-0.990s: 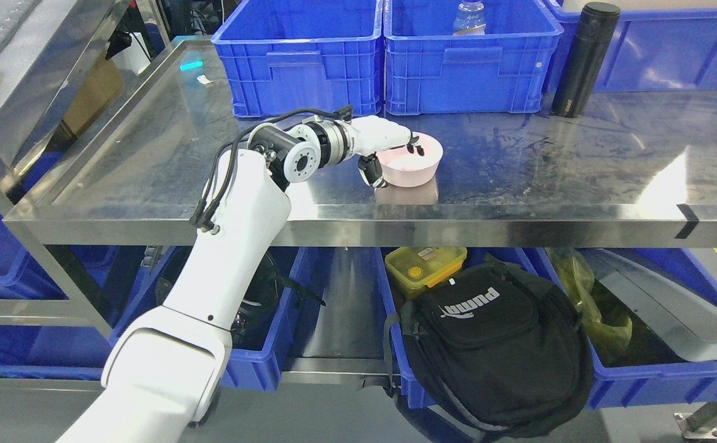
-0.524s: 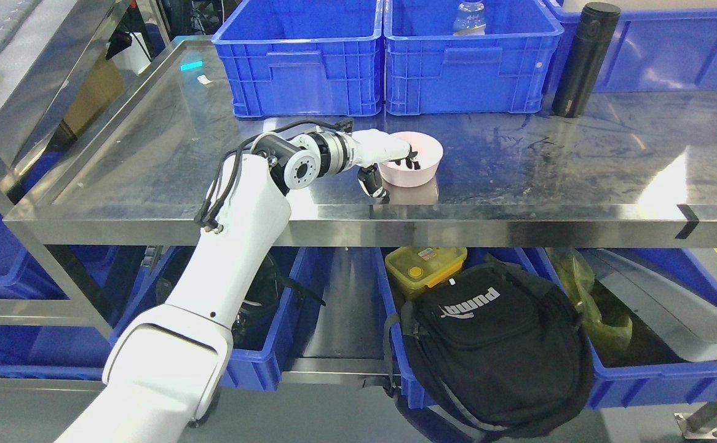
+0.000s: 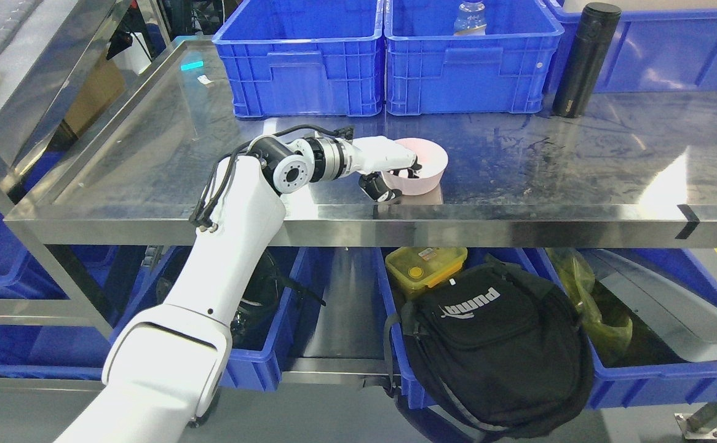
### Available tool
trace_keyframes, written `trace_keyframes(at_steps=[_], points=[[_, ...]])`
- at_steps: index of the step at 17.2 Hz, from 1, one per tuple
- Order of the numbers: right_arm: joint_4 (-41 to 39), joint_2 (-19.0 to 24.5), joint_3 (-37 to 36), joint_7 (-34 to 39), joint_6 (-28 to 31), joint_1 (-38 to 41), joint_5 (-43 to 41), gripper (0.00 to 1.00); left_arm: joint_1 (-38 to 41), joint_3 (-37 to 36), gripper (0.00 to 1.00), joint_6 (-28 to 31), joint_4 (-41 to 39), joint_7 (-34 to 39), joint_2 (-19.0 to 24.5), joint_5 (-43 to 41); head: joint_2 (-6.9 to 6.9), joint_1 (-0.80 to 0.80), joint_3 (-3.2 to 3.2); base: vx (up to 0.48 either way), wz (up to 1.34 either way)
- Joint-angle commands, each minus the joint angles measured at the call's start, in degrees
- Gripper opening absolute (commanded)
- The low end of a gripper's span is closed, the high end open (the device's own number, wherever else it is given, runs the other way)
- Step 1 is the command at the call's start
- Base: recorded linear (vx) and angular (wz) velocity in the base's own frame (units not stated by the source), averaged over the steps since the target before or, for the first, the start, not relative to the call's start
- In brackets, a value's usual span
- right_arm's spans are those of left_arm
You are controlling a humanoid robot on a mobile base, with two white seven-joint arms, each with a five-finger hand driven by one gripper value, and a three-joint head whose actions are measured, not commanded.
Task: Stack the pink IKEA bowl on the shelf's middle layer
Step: 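Close the left hand fingers around the pink bowl's rim, then lift the pink bowl up off the shelf with the left hand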
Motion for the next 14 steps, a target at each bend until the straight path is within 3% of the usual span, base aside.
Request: trace_keyframes(at_steps=[1,7,14], points=[[-1.0,-1.0,0.0,0.0,0.0,1.2,0.0,1.0,-0.2,11.4,0.0,-6.0,-3.9,-3.1,0.9,6.8,0.0,0.0,0.0,0.0,0.0],[-1.0,-1.0,0.0,0.0,0.0,1.2,0.0,1.0,0.5,23.8,0.0,-8.7,-16.3,-7.3,0.9,12.1,0.0,0.0,0.0,0.0,0.0],[-1.0,-1.0,0.0,0.0,0.0,1.2,0.0,1.0,12.4,23.6,0.0,-13.2,-29.2,-9.1,0.9,18.4,0.0,0.0,0.0,0.0,0.0]])
